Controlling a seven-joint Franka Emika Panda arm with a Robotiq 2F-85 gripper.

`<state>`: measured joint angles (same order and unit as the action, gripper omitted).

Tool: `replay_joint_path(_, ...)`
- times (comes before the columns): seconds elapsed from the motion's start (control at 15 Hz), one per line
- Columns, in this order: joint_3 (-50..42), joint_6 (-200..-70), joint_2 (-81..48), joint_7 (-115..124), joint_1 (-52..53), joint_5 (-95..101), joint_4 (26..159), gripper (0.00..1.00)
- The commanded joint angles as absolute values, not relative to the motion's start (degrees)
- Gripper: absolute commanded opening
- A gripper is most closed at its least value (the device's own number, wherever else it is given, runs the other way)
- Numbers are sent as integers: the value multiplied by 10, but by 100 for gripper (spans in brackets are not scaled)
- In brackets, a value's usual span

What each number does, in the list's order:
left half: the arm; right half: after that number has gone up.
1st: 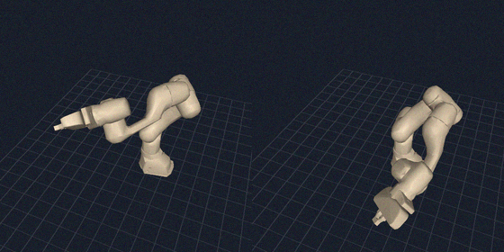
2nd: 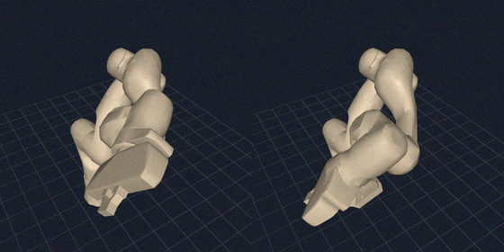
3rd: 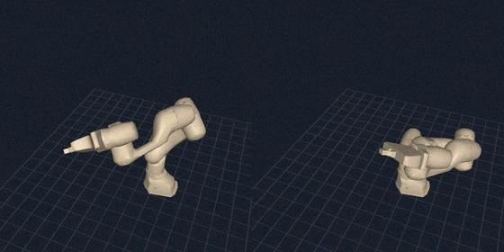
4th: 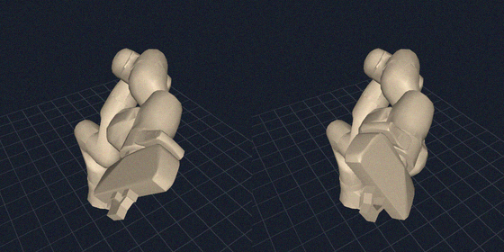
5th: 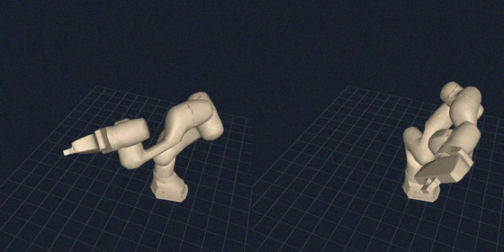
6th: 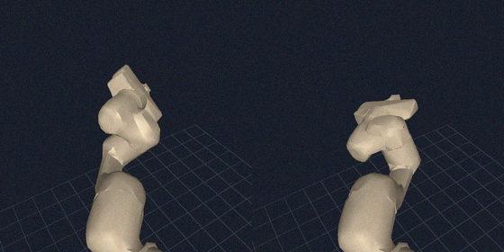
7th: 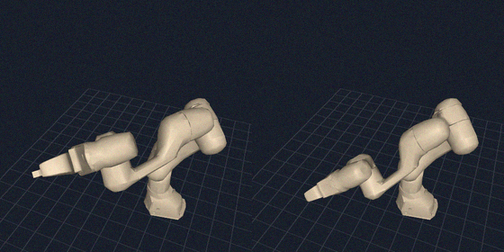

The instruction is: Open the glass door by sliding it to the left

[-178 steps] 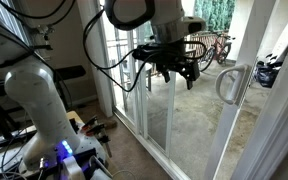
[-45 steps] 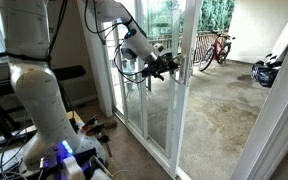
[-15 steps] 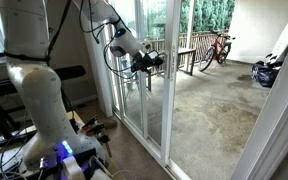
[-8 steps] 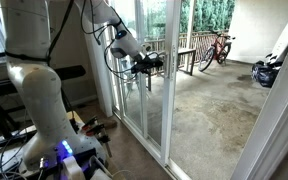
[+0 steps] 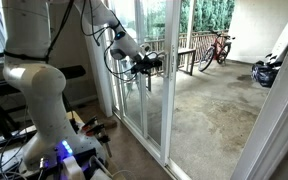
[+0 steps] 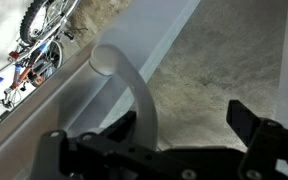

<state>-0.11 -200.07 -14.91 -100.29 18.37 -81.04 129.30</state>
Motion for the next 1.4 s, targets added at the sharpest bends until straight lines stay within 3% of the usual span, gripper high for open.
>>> replay_joint_path(0.0,-10,-2001,-192,-982,247,-764,1225,100)
replay_joint_path(1.33,20,-1997,-261,-978,361,-784,1163,100)
